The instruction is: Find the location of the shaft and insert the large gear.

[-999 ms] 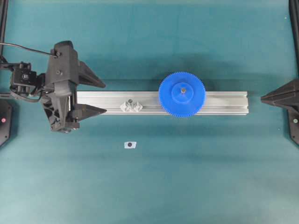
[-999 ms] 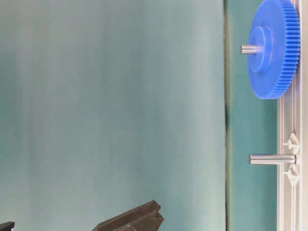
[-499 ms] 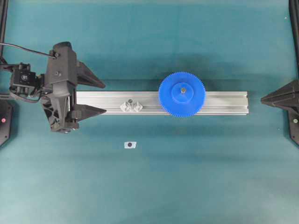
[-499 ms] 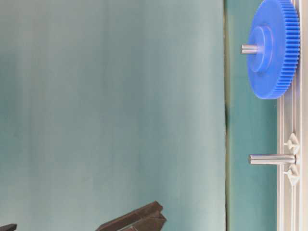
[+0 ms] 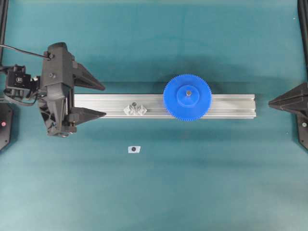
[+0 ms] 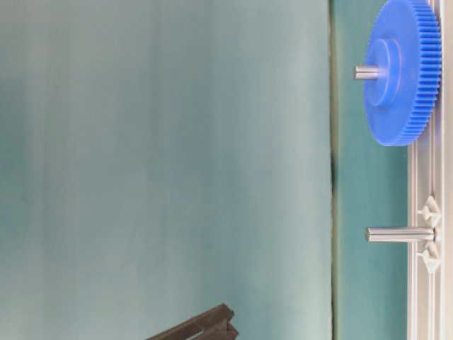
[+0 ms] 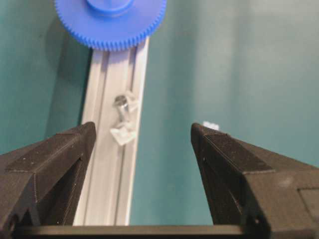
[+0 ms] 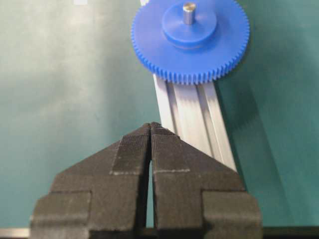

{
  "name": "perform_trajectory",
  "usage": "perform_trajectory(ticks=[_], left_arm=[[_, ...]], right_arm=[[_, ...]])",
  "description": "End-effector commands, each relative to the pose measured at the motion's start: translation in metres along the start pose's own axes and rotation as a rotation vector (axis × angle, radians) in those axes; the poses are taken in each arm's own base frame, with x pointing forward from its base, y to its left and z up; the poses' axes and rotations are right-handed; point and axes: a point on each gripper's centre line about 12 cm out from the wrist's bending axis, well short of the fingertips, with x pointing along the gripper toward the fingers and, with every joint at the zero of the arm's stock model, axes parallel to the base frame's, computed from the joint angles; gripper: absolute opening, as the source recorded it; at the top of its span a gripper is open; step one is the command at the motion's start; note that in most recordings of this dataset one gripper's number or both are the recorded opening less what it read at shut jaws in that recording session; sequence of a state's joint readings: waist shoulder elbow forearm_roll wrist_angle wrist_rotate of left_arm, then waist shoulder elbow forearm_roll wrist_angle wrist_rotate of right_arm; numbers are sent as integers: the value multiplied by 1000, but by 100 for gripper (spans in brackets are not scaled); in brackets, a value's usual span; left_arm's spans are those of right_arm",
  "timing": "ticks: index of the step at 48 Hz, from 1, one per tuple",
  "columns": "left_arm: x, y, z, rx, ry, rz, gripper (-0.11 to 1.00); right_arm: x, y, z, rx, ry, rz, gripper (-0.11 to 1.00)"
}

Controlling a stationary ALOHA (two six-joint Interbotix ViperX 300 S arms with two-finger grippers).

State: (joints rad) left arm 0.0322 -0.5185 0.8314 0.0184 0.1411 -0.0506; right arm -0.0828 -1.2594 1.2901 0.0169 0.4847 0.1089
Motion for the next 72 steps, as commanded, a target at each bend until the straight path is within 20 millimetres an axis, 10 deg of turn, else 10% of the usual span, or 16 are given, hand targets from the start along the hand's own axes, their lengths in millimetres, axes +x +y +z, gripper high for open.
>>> perform_trajectory(ticks=[1,72], left_arm=[[-5,-1,9,4,-38,-4,77],[-4,-1,11,9,-66,-5,77]], right_arm=[[-1,0,6,2,-12,-1,1],[-1,1,7,4,-20,0,1]])
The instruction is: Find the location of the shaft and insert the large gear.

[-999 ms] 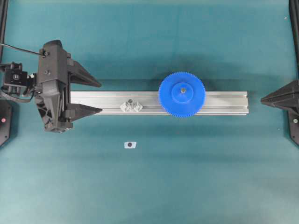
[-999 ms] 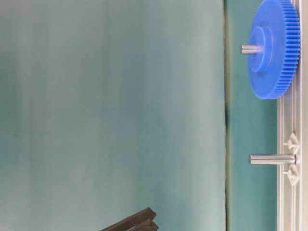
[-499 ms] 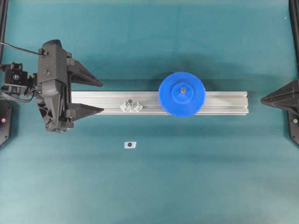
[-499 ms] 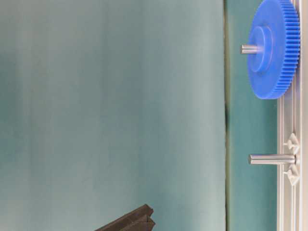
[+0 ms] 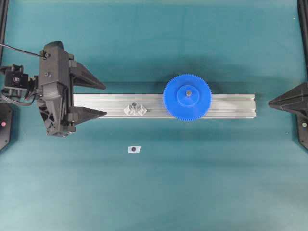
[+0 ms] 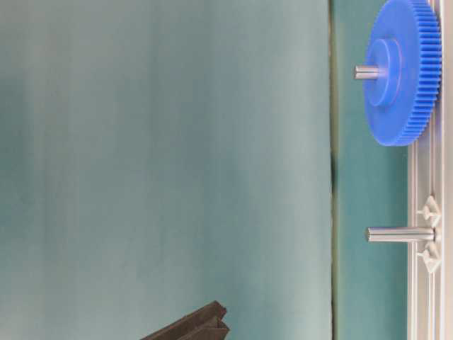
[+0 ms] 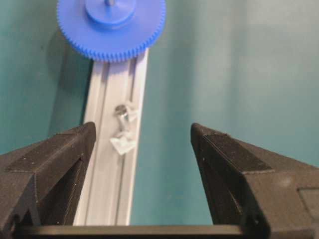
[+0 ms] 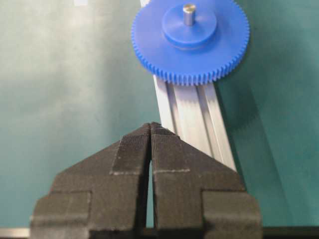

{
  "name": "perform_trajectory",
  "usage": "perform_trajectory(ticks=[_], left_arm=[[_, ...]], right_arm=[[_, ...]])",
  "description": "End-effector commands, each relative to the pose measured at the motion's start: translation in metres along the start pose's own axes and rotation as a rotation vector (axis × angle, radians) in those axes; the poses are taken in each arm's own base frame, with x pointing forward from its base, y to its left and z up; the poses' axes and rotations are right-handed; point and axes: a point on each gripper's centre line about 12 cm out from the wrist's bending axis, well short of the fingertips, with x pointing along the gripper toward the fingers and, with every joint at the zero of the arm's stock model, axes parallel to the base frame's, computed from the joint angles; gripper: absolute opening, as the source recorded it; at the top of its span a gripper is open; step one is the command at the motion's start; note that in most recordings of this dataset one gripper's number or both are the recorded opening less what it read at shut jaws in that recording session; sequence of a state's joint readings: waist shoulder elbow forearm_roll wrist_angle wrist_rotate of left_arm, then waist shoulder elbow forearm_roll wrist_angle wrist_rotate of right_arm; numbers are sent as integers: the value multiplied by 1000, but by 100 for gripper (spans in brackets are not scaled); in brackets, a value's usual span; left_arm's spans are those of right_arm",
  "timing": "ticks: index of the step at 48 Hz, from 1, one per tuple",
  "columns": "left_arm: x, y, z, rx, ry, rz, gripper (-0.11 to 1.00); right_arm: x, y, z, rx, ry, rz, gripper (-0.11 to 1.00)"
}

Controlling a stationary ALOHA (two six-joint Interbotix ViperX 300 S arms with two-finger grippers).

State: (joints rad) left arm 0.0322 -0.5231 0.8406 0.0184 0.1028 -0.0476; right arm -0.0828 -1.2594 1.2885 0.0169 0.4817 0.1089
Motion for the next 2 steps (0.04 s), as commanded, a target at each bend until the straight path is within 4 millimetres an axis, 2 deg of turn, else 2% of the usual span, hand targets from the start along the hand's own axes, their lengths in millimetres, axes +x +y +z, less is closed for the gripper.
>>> perform_trajectory(ticks=[1,2], left_arm=[[-3,-1,9,6,-32,-4,77],[-3,-1,10,4,-34,-2,77]], right_arm=[[-1,0,6,4,-15,0,1],[-1,1,6,5,-15,0,1]])
